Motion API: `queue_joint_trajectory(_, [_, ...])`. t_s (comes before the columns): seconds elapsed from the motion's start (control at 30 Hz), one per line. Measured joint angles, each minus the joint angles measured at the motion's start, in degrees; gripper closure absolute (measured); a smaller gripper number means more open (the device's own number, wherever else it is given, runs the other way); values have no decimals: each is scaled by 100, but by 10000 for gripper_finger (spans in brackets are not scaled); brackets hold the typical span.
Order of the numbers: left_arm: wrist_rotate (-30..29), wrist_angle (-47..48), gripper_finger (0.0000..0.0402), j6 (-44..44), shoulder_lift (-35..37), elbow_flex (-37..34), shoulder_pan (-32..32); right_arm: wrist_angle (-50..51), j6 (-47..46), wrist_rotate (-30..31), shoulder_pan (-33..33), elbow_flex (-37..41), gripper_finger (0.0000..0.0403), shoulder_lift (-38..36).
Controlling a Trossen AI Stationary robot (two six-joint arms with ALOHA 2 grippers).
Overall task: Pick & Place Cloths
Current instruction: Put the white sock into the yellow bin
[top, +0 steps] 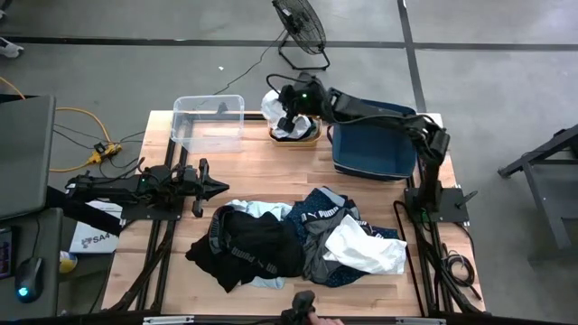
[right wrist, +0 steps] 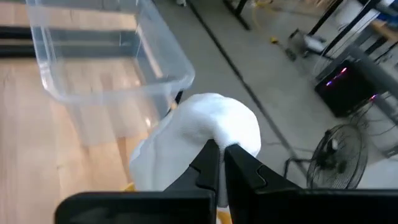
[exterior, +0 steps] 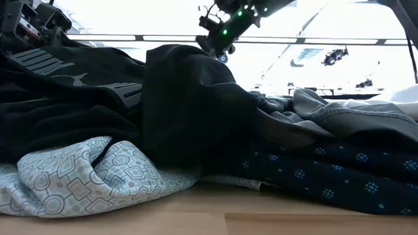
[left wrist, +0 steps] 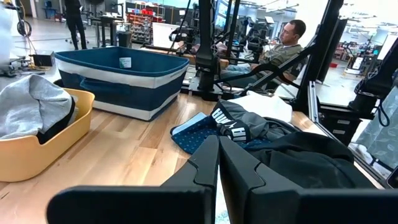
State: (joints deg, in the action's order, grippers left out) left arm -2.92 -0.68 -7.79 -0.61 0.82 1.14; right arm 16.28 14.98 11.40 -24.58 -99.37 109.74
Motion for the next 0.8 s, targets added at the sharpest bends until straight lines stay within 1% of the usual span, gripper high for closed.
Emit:
queue_joint_trajectory(0.1, [0,-1,389,0,1,0,1,70,-37,9,0,0,399,183])
queue_joint_trajectory(0.23, [0,0,389,0,1,0,0,340,-224,245,-18,0,399,306])
queue_joint_trajectory(0.33, [-2,0,389,0,1,0,0,830,-501,488,-86,2,398,321])
queue_joint_trajectory(0.47, [-4,0,389,0,1,0,1,1392,-1070,512,-248,2,398,321])
queue_joint_trajectory(0.6, [-4,-1,389,0,1,0,-1,1869,-1590,358,-424,2,398,321])
queue_joint_trajectory(0.73, [-4,-1,389,0,1,0,-1,1930,-2232,-66,-550,2,398,321])
queue_joint_trajectory(0.8, [-7,0,389,0,1,0,0,1886,-2394,-192,-575,2,398,321])
